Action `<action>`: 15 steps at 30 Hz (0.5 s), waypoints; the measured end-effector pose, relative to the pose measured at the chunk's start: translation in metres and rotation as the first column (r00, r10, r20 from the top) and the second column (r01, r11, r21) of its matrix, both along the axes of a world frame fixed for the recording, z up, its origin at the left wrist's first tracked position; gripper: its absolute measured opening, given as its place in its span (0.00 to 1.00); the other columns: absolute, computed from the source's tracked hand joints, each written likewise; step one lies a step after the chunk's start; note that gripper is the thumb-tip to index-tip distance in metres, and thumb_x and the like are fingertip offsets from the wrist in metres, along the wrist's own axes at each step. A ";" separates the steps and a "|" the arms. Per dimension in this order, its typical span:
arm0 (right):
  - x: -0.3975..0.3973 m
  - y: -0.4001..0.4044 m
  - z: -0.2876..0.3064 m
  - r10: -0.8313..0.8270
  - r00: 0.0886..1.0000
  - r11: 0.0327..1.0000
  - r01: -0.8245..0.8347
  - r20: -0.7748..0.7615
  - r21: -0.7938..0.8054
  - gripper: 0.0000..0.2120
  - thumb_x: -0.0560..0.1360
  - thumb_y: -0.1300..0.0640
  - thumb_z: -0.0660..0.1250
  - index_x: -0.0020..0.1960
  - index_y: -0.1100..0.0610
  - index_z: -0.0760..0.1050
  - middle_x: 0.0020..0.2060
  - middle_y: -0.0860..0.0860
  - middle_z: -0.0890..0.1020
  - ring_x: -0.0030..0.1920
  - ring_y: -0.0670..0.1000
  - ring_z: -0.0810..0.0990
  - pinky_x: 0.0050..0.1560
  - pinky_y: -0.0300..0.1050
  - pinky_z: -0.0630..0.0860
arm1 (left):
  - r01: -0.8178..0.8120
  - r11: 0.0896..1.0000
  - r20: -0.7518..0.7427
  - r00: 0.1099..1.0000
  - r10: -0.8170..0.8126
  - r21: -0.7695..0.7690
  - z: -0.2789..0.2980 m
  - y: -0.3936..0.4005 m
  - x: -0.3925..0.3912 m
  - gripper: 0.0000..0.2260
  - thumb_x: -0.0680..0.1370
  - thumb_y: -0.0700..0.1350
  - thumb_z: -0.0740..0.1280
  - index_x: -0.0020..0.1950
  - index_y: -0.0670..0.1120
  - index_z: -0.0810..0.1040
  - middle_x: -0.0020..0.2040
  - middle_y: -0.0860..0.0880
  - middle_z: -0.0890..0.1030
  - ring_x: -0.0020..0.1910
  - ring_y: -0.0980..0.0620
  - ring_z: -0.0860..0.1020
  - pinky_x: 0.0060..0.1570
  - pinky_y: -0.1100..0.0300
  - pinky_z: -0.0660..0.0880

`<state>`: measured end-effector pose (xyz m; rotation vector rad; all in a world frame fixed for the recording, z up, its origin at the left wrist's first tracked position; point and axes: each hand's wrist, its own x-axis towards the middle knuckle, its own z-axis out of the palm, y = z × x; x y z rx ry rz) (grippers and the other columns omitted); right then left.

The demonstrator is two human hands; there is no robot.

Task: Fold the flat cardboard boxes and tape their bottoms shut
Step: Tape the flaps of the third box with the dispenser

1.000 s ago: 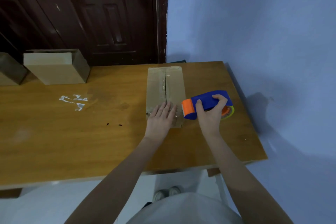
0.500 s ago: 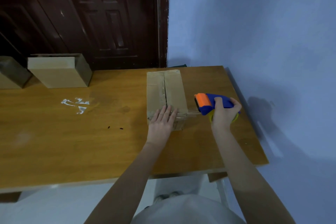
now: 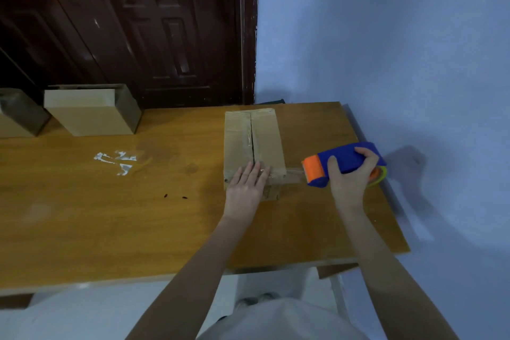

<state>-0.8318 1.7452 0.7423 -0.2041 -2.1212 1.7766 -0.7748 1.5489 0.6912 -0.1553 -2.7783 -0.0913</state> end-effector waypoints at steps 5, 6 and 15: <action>-0.005 -0.010 -0.003 0.102 0.995 0.981 -0.104 0.022 0.162 0.22 0.74 0.64 0.69 0.64 0.60 0.62 0.53 0.50 0.71 0.46 0.43 0.76 0.39 0.29 0.75 | -0.004 1.000 -0.025 1.000 0.004 0.000 -0.004 0.002 0.001 0.32 0.62 0.33 0.78 0.65 0.44 0.76 0.62 0.41 0.78 0.62 0.44 0.76 0.61 0.49 0.73; -0.005 -0.012 -0.006 0.115 0.993 0.976 -0.120 0.036 0.181 0.22 0.74 0.64 0.68 0.64 0.60 0.63 0.53 0.51 0.71 0.46 0.44 0.76 0.39 0.30 0.75 | -0.005 1.000 -0.026 1.000 0.005 0.006 -0.005 0.002 0.001 0.32 0.62 0.33 0.78 0.65 0.44 0.76 0.62 0.41 0.78 0.62 0.44 0.76 0.62 0.49 0.73; -0.008 -0.030 -0.023 0.175 0.983 0.945 -0.184 0.060 0.270 0.21 0.74 0.63 0.68 0.64 0.60 0.63 0.44 0.44 0.72 0.41 0.44 0.76 0.39 0.38 0.76 | -0.022 0.997 0.009 1.000 0.021 0.071 -0.006 0.002 -0.003 0.28 0.66 0.38 0.77 0.65 0.46 0.76 0.62 0.43 0.78 0.62 0.46 0.76 0.63 0.50 0.71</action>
